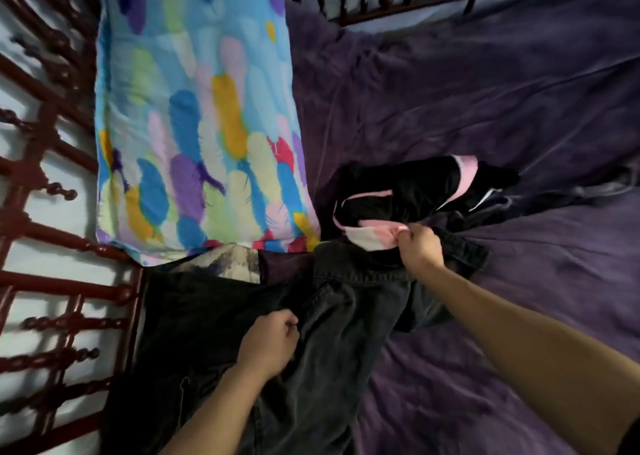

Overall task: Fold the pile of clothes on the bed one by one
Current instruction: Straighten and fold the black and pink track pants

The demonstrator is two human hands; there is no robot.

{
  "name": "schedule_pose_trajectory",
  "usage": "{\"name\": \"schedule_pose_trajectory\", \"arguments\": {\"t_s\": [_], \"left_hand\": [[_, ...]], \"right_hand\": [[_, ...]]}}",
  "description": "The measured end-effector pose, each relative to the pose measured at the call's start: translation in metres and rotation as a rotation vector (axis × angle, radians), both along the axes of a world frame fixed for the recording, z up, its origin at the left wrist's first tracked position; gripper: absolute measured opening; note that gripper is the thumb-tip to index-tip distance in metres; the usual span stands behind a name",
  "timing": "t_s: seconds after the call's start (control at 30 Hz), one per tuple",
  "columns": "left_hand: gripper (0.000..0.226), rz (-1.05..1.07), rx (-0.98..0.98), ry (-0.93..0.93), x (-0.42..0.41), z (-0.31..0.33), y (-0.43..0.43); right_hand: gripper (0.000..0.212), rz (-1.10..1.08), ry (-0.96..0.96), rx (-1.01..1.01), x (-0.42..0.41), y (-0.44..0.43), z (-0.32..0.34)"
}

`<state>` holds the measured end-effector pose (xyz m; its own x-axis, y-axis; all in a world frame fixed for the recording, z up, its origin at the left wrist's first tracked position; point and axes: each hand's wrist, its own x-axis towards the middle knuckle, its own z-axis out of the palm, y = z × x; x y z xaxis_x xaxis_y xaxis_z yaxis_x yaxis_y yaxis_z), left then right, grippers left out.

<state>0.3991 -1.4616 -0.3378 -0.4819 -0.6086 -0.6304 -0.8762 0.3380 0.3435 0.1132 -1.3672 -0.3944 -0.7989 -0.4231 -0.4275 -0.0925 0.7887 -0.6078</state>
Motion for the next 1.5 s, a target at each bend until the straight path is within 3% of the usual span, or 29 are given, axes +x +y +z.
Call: {"name": "schedule_pose_trajectory", "arguments": {"t_s": [0.23, 0.4, 0.57, 0.67, 0.73, 0.83, 0.93, 1.0, 1.1, 1.17, 1.33, 1.5], "left_hand": [[0.019, -0.15, -0.052, 0.048, -0.003, 0.022, 0.008], [0.019, -0.337, -0.028, -0.006, 0.014, 0.02, 0.026], [0.024, -0.466, -0.016, -0.071, 0.022, 0.002, 0.047], [0.029, -0.539, -0.009, -0.136, 0.019, -0.008, 0.061], [0.034, -0.573, -0.049, -0.132, 0.009, -0.014, 0.069], [0.058, -0.611, -0.126, -0.071, -0.016, -0.026, 0.083], [0.094, -0.48, -0.234, 0.053, -0.04, -0.039, 0.097], [0.101, -0.227, -0.228, 0.132, -0.056, -0.05, 0.1], [0.062, -0.067, -0.137, 0.132, -0.078, -0.063, 0.094], [0.032, -0.1, -0.138, 0.116, -0.085, -0.06, 0.092], [0.026, -0.11, -0.122, 0.198, -0.069, -0.033, 0.098], [0.03, -0.107, -0.181, 0.264, -0.041, 0.008, 0.096]], "right_hand": [[0.024, 0.082, -0.031, 0.039, 0.08, 0.09, 0.039], [0.032, 0.06, -0.044, 0.214, 0.169, 0.171, 0.021], [0.041, 0.195, -0.169, 0.468, 0.232, 0.244, -0.004], [0.034, 0.136, -0.147, 0.496, 0.226, 0.27, -0.005], [0.037, 0.056, -0.027, 0.443, 0.203, 0.268, -0.003], [0.077, -0.033, 0.201, 0.288, 0.157, 0.246, -0.001], [0.1, 0.18, 0.219, 0.383, 0.12, 0.229, -0.012], [0.081, 0.351, 0.118, 0.477, 0.106, 0.228, -0.028], [0.032, 0.459, -0.032, 0.521, 0.103, 0.243, -0.047], [0.027, 0.447, -0.058, 0.52, 0.11, 0.256, -0.051], [0.055, 0.296, -0.101, 0.435, 0.108, 0.254, -0.035], [0.09, 0.198, 0.076, 0.258, 0.095, 0.218, 0.004]]}}
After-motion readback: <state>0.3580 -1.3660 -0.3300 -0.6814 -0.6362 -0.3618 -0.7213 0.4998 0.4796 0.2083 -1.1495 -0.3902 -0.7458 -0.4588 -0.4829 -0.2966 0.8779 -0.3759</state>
